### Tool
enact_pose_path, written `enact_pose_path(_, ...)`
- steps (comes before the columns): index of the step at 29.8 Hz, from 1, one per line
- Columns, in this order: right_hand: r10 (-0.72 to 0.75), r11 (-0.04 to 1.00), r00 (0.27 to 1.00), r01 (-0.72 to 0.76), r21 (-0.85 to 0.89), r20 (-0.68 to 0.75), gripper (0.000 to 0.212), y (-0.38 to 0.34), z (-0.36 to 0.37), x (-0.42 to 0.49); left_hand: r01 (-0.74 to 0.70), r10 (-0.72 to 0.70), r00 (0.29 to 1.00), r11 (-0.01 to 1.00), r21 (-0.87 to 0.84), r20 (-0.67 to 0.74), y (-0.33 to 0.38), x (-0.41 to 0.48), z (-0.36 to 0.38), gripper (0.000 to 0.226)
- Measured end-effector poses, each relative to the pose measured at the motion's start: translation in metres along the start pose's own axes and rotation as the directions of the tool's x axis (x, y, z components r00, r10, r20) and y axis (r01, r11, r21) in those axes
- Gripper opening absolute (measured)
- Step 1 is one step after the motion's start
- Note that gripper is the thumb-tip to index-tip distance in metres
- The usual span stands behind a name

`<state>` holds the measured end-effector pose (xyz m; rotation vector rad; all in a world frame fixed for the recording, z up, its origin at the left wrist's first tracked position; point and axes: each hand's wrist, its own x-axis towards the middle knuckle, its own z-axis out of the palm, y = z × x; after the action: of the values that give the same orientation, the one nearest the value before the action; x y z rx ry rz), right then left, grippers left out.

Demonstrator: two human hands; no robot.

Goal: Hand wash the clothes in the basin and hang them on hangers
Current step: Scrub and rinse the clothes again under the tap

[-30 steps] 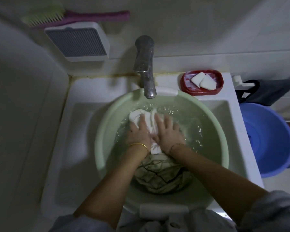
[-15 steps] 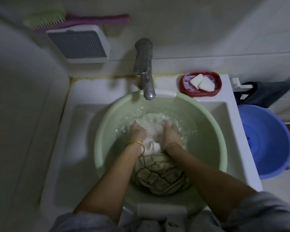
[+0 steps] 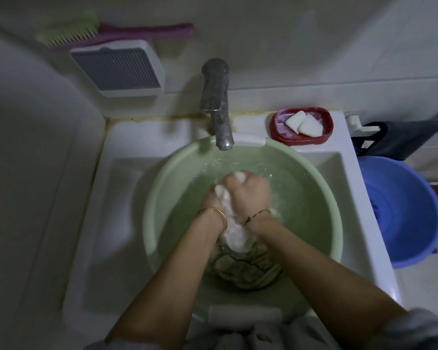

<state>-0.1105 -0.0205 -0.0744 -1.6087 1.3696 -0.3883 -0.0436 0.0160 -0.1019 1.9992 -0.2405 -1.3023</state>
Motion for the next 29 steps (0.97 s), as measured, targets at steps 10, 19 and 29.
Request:
enact_pose_path(10, -0.079, 0.730, 0.977, 0.191, -0.657, 0.196, 0.052, 0.051, -0.012, 0.037, -0.141, 0.279, 0.953, 0.754, 0.641, -0.118, -0.008, 0.009, -0.020, 0.080)
enact_pose_path(19, 0.118, 0.422, 0.907, 0.323, -0.847, 0.405, 0.050, 0.082, 0.016, 0.040, -0.020, 0.156, 0.986, 0.430, 0.903, -0.053, -0.053, 0.022, -0.024, 0.080)
enact_pose_path(29, 0.040, 0.993, 0.991, -0.054, 0.109, 0.124, 0.023, 0.026, 0.007, -0.006, 0.131, -0.126, 0.991, 0.805, -0.578, 0.050, 0.004, 0.004, -0.014, 0.042)
